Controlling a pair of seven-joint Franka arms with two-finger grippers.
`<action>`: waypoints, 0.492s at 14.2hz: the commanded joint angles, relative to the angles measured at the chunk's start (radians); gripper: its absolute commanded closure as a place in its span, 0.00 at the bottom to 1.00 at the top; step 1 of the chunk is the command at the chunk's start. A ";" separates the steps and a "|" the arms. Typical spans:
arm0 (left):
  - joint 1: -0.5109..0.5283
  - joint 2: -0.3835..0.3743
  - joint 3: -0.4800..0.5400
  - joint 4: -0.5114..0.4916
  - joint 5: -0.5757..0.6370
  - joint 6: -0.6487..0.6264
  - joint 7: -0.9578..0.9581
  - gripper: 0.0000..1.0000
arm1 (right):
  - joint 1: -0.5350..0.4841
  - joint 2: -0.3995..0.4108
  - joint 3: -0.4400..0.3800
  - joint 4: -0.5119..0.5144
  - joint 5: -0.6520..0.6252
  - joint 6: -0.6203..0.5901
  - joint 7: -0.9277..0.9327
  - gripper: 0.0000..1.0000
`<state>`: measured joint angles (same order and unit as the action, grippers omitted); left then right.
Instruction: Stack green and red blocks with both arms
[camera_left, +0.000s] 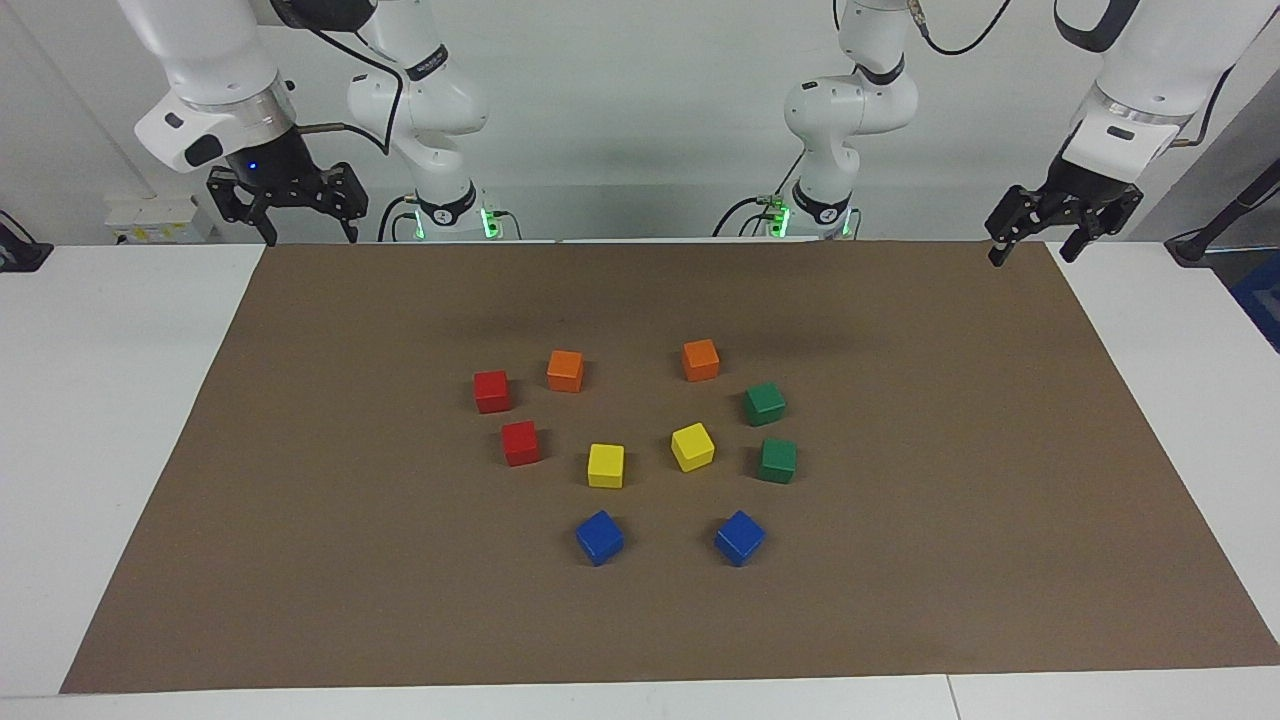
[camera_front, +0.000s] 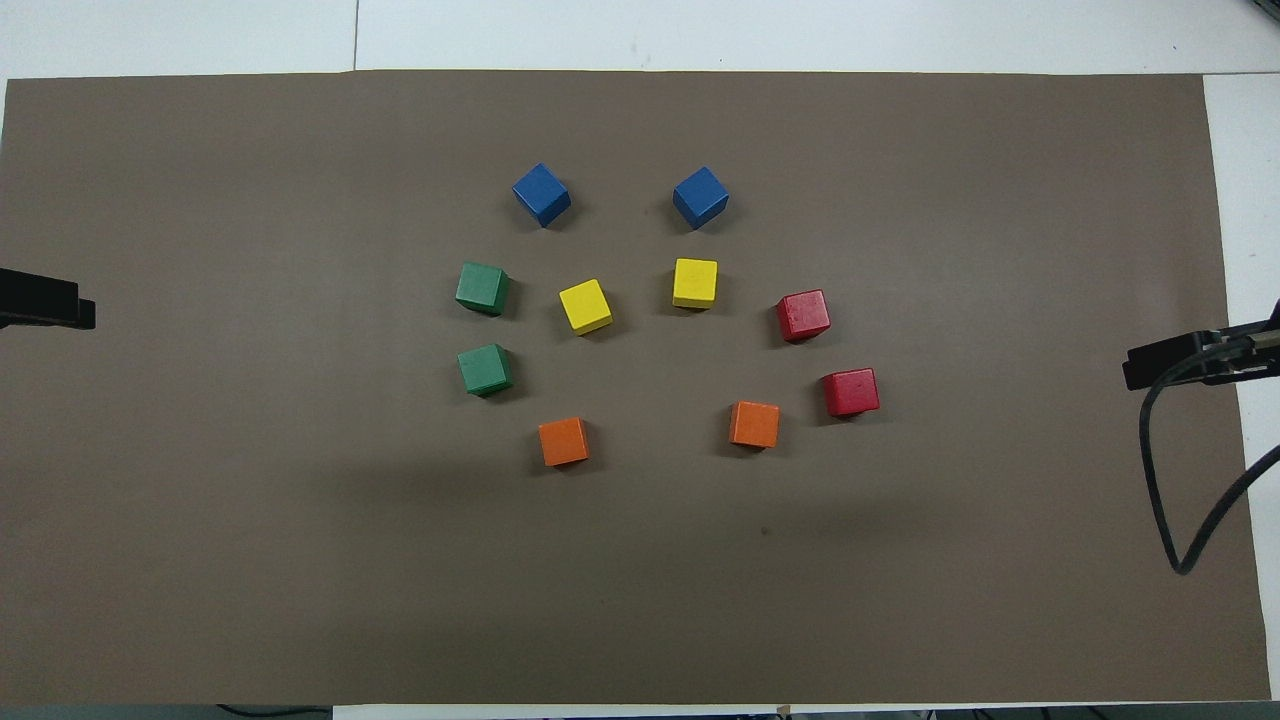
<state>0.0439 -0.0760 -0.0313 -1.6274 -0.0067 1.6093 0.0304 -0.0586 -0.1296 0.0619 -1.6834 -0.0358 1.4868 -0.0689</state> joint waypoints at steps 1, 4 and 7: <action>-0.001 -0.024 0.001 -0.026 -0.002 0.004 0.006 0.00 | -0.009 0.011 0.004 0.021 0.023 -0.023 -0.014 0.00; -0.001 -0.024 -0.001 -0.026 -0.002 0.004 0.006 0.00 | -0.013 0.011 0.003 0.022 0.060 -0.022 0.004 0.00; 0.001 -0.024 0.001 -0.026 -0.004 0.006 0.006 0.00 | -0.010 0.011 0.003 0.021 0.059 -0.022 0.006 0.00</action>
<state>0.0438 -0.0760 -0.0317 -1.6274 -0.0067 1.6093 0.0304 -0.0592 -0.1295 0.0617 -1.6832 0.0043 1.4852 -0.0677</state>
